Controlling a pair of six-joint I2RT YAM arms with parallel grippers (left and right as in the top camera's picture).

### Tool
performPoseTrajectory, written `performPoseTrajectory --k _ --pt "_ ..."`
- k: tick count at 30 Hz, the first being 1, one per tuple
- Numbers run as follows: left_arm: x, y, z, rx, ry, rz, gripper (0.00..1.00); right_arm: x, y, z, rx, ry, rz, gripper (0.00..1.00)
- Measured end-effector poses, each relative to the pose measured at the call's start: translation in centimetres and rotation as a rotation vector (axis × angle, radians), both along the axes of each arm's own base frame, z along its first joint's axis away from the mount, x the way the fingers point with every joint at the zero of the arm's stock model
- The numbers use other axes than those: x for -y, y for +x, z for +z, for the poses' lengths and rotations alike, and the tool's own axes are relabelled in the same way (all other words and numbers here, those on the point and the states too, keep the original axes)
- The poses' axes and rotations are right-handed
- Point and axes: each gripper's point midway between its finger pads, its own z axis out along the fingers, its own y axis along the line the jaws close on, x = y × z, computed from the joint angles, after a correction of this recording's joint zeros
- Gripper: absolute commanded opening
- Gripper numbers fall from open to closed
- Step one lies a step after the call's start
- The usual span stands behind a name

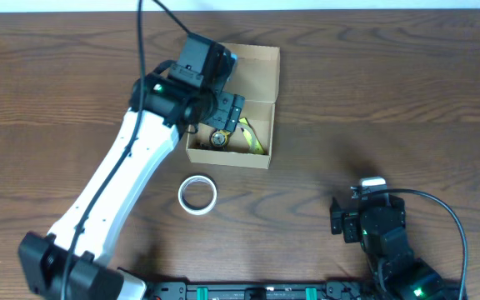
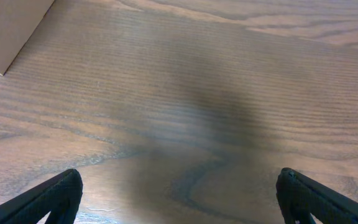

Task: Pack container
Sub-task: 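Carry the correction tape into the box with the left gripper and release, then move the left gripper to the remaining clear tape roll and grasp it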

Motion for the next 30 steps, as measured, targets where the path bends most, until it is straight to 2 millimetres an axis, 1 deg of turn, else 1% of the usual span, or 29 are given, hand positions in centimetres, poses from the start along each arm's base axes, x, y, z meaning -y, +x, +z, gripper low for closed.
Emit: performPoseTrajectory --k 2,4,5,6,8,9,10,13,16,18,19,20,21,23,28,30 --pt "-0.3 -0.5 1.8 0.037 -0.027 0.024 0.86 0.0 0.0 0.0 0.000 0.000 0.000 0.99" --pt "-1.3 -2.1 4.1 0.092 -0.070 0.058 0.88 0.0 0.0 0.0 0.000 0.000 0.000 0.99" --pt "-1.9 -3.1 4.3 0.099 -0.081 0.080 0.88 0.0 0.0 0.0 -0.001 0.000 0.000 0.99" --pt "-2.4 -4.0 3.9 0.089 -0.086 0.101 0.87 0.0 0.0 0.0 0.000 0.000 0.000 0.99" --pt "-3.2 -5.6 2.4 0.064 -0.092 0.136 0.88 0.0 0.0 0.0 0.000 0.000 0.000 0.99" --pt "-3.7 -6.6 1.3 0.039 -0.093 0.158 0.94 0.0 0.0 0.0 0.000 0.000 0.000 0.99" --pt "-4.3 -7.8 -0.2 0.003 -0.094 0.190 0.98 0.0 0.0 0.0 0.000 0.000 0.000 0.99" --pt "-5.2 -10.7 -3.0 -0.067 -0.116 0.233 0.98 0.0 0.0 0.0 0.000 0.000 0.000 0.99" --pt "-5.5 -12.7 -4.7 -0.118 -0.140 0.243 0.98 0.0 0.0 0.0 0.000 0.000 0.000 0.99" --pt "-5.6 -13.9 -6.2 -0.167 -0.149 0.267 0.98 0.0 0.0 0.0 0.000 0.000 0.000 0.99" --pt "-5.8 -14.5 -7.5 -0.208 -0.148 0.297 0.98 0.0 0.0 0.0 0.000 0.000 0.000 0.99" --pt "-6.0 -15.0 -8.4 -0.237 -0.145 0.320 0.98 0.0 0.0 0.0 0.000 0.000 0.000 0.99" --pt "-6.2 -15.5 -9.3 -0.268 -0.140 0.352 0.95 0.0 0.0 0.0 0.000 0.000 0.000 0.99" --pt "-6.5 -15.9 -10.4 -0.307 -0.135 0.404 0.95 0.0 0.0 0.0 0.000 0.000 0.000 0.99" --pt "-6.6 -16.0 -12.5 -0.404 -0.110 0.527 0.95 0.0 0.0 0.0 0.000 0.000 0.000 0.99" --pt "-6.8 -16.2 -14.0 -0.463 -0.078 0.587 0.95 0.0 0.0 0.0 0.000 0.000 0.000 0.99"
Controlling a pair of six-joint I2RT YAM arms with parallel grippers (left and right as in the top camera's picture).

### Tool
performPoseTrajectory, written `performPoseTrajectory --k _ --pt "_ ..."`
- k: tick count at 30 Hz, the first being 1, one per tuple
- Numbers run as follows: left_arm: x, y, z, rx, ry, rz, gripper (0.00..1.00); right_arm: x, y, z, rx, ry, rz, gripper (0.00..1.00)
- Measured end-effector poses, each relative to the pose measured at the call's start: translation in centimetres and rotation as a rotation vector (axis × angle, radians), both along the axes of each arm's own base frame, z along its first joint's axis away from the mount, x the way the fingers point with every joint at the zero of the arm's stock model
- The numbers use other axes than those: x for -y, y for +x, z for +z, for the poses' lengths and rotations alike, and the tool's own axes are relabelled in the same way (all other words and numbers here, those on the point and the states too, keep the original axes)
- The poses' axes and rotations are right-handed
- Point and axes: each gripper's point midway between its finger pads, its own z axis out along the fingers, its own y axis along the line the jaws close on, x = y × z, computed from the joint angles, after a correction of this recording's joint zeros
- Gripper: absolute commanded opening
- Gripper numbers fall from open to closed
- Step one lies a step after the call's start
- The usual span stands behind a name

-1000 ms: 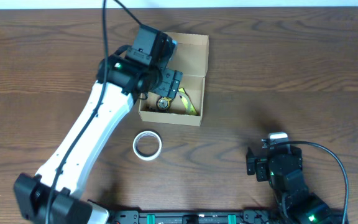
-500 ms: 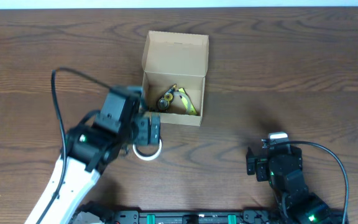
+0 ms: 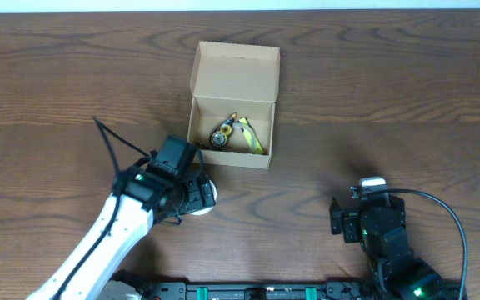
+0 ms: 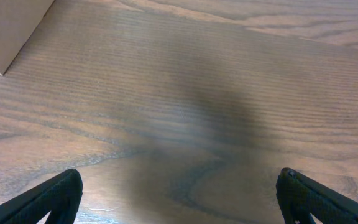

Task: Pack container
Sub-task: 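Move the left gripper to the remaining clear tape roll and grasp it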

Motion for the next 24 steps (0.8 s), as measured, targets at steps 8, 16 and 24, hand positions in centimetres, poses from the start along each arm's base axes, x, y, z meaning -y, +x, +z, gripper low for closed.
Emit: performPoseTrajectory --k 8,16,24 --pt "-1.1 -0.1 -2.8 -0.115 0.090 0.218 0.97 0.0 0.0 0.0 0.000 0.000 0.000 0.99" --pt "-0.8 1.3 -4.9 -0.126 0.108 0.326 0.94 0.0 0.0 0.0 0.000 0.000 0.000 0.99" --pt "-0.7 1.3 -6.6 -0.175 0.126 0.374 0.73 0.0 0.0 0.0 0.000 0.000 0.000 0.99"
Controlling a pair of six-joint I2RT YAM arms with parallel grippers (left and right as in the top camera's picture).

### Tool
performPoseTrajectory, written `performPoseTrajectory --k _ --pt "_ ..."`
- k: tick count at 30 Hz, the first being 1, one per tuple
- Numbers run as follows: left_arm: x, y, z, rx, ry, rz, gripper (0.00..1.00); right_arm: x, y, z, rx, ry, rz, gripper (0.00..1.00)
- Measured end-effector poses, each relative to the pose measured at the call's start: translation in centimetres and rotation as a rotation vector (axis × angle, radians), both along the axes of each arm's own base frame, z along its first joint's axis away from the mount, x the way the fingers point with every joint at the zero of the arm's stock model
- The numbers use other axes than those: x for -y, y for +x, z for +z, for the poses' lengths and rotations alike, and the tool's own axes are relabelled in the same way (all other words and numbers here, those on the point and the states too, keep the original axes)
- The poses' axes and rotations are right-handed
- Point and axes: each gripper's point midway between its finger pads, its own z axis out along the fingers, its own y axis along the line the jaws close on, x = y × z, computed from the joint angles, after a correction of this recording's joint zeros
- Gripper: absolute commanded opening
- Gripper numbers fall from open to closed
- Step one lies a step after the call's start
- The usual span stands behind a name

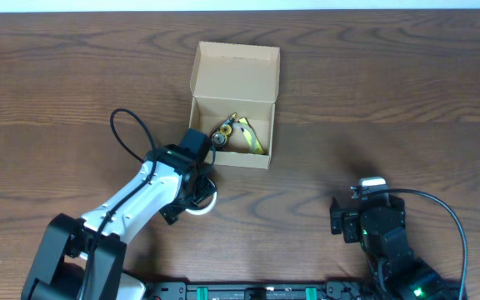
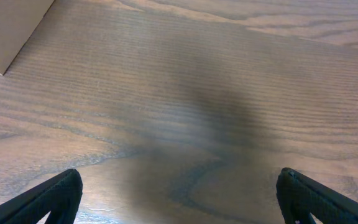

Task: Pack container
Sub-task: 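Move the left gripper to the remaining clear tape roll and grasp it, then lift the tape roll into the box with the left gripper and release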

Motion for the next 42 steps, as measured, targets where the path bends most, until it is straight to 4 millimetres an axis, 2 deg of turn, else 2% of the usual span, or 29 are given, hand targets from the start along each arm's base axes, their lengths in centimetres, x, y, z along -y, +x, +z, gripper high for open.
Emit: performPoseTrajectory --k 10,11,15,23,26,29,33,35,38,40,42 --pt "0.5 0.2 -1.0 -0.020 -0.015 0.016 0.34 0.0 0.0 0.0 0.000 0.000 0.000 0.99" --pt "0.6 0.3 -1.0 -0.017 -0.017 0.018 0.25 0.0 0.0 0.0 0.000 0.000 0.000 0.99" --pt "0.7 0.5 -1.1 -0.008 -0.021 0.022 0.06 0.0 0.0 0.0 0.000 0.000 0.000 0.99" --pt "0.8 0.4 -1.0 -0.014 -0.029 0.022 0.06 0.0 0.0 0.0 0.000 0.000 0.000 0.99" --pt "0.8 -0.3 -0.4 -0.031 -0.039 0.021 0.06 0.0 0.0 0.0 0.000 0.000 0.000 0.99" --pt "0.3 -1.4 2.4 0.000 -0.055 0.020 0.05 0.0 0.0 0.0 0.000 0.000 0.000 0.99" --pt "-0.1 -2.2 4.8 0.048 -0.077 0.018 0.06 0.0 0.0 0.0 0.000 0.000 0.000 0.99" --pt "-0.2 -2.3 5.9 0.089 -0.094 0.014 0.06 0.0 0.0 0.0 0.000 0.000 0.000 0.99" --pt "-0.2 -2.2 6.5 0.114 -0.102 -0.019 0.06 0.0 0.0 0.0 0.000 0.000 0.000 0.99" --pt "-0.1 -1.7 7.0 0.134 -0.102 -0.055 0.06 0.0 0.0 0.0 0.000 0.000 0.000 0.99" --pt "0.3 0.4 9.7 0.209 -0.095 -0.112 0.06 0.0 0.0 0.0 0.000 0.000 0.000 0.99"
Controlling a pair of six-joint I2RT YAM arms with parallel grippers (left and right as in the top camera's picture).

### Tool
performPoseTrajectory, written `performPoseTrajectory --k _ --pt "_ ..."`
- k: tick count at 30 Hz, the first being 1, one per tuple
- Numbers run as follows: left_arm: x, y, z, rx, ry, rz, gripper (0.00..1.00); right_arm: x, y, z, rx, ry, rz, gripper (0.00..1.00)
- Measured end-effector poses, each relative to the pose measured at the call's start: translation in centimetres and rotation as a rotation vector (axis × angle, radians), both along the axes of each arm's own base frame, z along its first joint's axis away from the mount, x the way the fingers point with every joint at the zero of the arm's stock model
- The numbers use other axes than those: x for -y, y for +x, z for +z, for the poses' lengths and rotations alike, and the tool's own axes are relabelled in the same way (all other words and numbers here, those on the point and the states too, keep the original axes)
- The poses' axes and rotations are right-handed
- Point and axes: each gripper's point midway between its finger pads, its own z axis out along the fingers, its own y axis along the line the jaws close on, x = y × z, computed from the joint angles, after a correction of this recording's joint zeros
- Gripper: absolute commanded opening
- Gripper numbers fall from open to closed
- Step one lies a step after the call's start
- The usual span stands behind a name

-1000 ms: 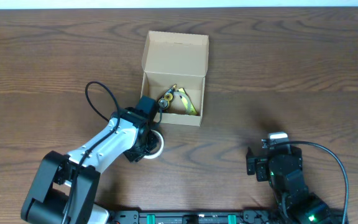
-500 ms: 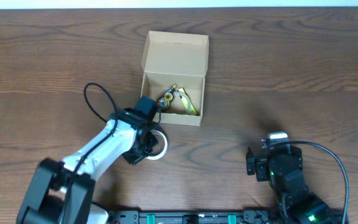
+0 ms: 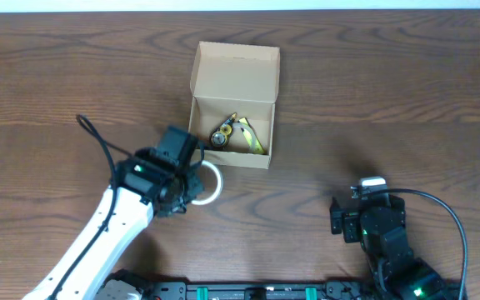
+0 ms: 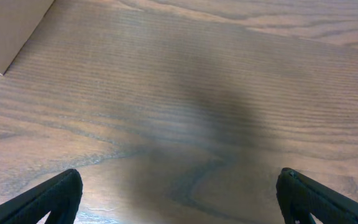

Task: Pack container
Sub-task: 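Lift the tape roll into the box with the left gripper and release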

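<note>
An open cardboard box (image 3: 233,79) stands at the back centre, its lid flap folded away from me. Small yellow and black items (image 3: 238,136) lie in its front half. Just in front of the box's left corner is a white tape roll (image 3: 212,182), and my left gripper (image 3: 192,185) is shut on its left rim. My right gripper (image 4: 179,199) rests open over bare wood at the front right, nothing between its fingers (image 4: 48,198). A corner of the box (image 4: 5,28) shows in the right wrist view's upper left.
The wooden table (image 3: 373,100) spreads around the box. My right arm (image 3: 382,233) and its cable sit at the front right edge. A black rail (image 3: 248,292) runs along the front edge.
The tape roll has shifted up and right, closer to the box's front left corner, with my left gripper on it. The left arm now stretches in from the lower left. The right arm is unchanged.
My left gripper was over the box interior while the roll lay alone in front. Then it was down at the roll, and stayed on it at the following moment. Now the roll sits nearer the box in its grip. The right gripper stayed open throughout.
</note>
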Motion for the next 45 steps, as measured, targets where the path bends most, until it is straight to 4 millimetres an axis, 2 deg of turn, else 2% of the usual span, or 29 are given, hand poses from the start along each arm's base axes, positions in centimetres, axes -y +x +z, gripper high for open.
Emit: performPoseTrajectory --k 4,8,11,15,17,22,28,33,41,45 --pt "0.6 4.7 6.5 0.144 0.056 -0.078 0.06 0.0 0.0 0.0 -0.001 0.000 0.000 0.99" --pt "1.6 9.0 10.0 0.232 0.106 -0.148 0.06 0.0 0.0 0.0 -0.001 0.000 0.000 0.99" --pt "2.8 12.4 11.1 0.267 0.145 -0.214 0.06 0.0 0.0 0.0 0.000 0.000 0.000 0.99" --pt "4.0 15.1 9.4 0.235 0.179 -0.282 0.06 0.0 0.0 0.0 -0.001 0.000 0.000 0.99" --pt "4.3 15.7 8.1 0.204 0.191 -0.298 0.06 0.0 0.0 0.0 0.000 0.000 0.000 0.99" --pt "4.7 16.1 4.4 0.111 0.213 -0.332 0.06 0.0 0.0 0.0 0.000 0.000 0.000 0.99" --pt "5.1 16.2 1.9 0.046 0.206 -0.343 0.05 0.0 0.0 0.0 -0.001 0.000 0.000 0.99" --pt "5.6 16.0 -1.1 -0.034 0.196 -0.356 0.05 0.0 0.0 0.0 -0.001 0.000 0.000 0.99" --pt "6.1 16.2 -3.4 -0.071 0.191 -0.361 0.06 0.0 0.0 0.0 -0.001 0.000 0.000 0.99" --pt "6.2 16.6 -3.6 -0.061 0.189 -0.363 0.15 0.0 0.0 0.0 -0.001 0.000 0.000 0.99"
